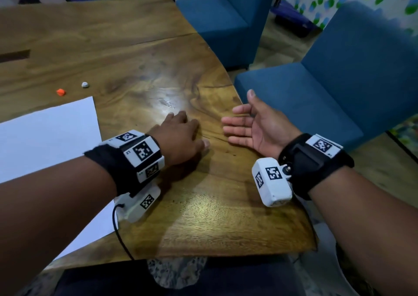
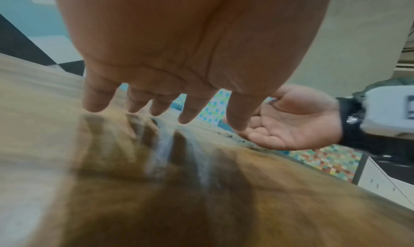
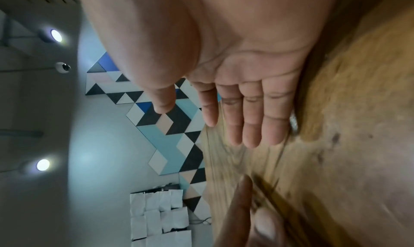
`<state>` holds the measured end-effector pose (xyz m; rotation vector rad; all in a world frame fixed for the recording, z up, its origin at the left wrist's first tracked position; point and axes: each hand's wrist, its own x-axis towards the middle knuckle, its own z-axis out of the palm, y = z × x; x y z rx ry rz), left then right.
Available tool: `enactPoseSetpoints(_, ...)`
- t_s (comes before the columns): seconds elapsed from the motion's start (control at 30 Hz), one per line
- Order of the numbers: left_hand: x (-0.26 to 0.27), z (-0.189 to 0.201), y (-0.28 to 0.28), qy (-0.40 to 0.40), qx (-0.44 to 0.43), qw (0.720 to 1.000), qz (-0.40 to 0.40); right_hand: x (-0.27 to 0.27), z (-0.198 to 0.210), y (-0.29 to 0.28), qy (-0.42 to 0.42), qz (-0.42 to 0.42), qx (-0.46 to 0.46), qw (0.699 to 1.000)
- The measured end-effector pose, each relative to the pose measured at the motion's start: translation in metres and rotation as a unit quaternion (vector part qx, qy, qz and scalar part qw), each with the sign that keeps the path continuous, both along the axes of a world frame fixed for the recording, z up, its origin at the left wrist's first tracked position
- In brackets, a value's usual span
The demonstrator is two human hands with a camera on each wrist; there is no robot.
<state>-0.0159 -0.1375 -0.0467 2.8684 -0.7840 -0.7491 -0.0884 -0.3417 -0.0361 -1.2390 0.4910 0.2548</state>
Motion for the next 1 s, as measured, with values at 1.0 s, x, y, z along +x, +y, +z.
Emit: enactPoseSetpoints(1.0,-0.014,0.023,-0.049,0.017,-0.036,0.99,-0.135,-0.142,-0.224,-0.182,0.231,-0.157,-0.208,0.937)
